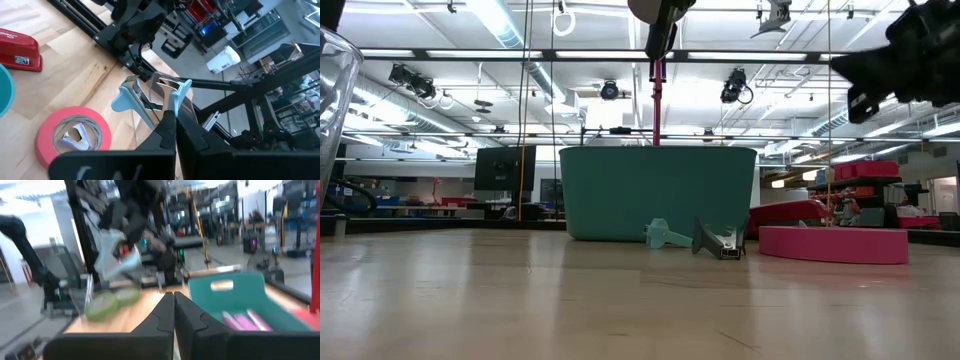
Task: Pick and place Stapler, Stapler remover, tape
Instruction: Put the bottom light blue staple remover in the right transparent bin
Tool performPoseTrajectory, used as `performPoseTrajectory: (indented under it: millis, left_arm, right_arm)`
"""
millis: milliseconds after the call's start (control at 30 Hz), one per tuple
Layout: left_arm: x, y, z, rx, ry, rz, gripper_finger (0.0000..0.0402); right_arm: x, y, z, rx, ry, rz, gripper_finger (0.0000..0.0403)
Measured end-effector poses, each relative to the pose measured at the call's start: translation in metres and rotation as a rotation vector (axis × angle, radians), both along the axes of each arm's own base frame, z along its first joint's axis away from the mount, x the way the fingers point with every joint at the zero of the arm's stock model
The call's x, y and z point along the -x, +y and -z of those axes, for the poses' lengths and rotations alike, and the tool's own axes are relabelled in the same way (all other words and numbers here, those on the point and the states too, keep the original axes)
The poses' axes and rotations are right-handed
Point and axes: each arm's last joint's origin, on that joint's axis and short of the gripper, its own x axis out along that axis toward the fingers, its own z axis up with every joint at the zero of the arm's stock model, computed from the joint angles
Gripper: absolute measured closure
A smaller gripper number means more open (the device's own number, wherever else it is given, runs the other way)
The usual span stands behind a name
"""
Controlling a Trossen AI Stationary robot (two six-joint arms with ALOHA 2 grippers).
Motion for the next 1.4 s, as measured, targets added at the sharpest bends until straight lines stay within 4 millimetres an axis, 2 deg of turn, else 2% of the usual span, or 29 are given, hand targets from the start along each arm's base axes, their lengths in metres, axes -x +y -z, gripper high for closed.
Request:
performPoseTrajectory:
  millis: [167, 267, 500, 633, 933, 1200, 1400]
  left_arm:
    - [-0.001, 0.002, -0.003, 0.002, -0.03, -0.008, 0.0401]
    - [-0.002, 0.004, -0.006, 0.003, -0.062, -0.011, 0.0401]
    - [-0.003, 0.007, -0.007, 0.003, -0.077, -0.023, 0.0401]
    - [-0.003, 0.007, -0.007, 0.003, -0.077, -0.023, 0.0401]
    - [-0.004, 0.007, -0.011, -0.064, -0.126, -0.003, 0.0401]
    - [-0.004, 0.014, -0.011, -0.09, -0.13, -0.013, 0.0401]
    - [-0.004, 0.022, -0.017, -0.154, -0.144, -0.014, 0.0401]
  right_arm:
    - [0.004, 0.0, -0.017, -0.051, -0.182, -0.005, 0.0396]
    - [0.007, -0.002, -0.026, -0.161, -0.277, 0.023, 0.0396]
    - [0.01, -0.003, -0.032, -0.236, -0.336, 0.014, 0.0396]
    - [0.014, -0.003, -0.045, -0.237, -0.354, 0.015, 0.0396]
    - [0.013, -0.003, -0.097, -0.179, -0.248, 0.035, 0.0399]
    - [-0.004, 0.0, -0.142, -0.108, -0.128, -0.004, 0.04]
    - [-0.018, 0.0, -0.166, -0.082, -0.087, -0.02, 0.0401]
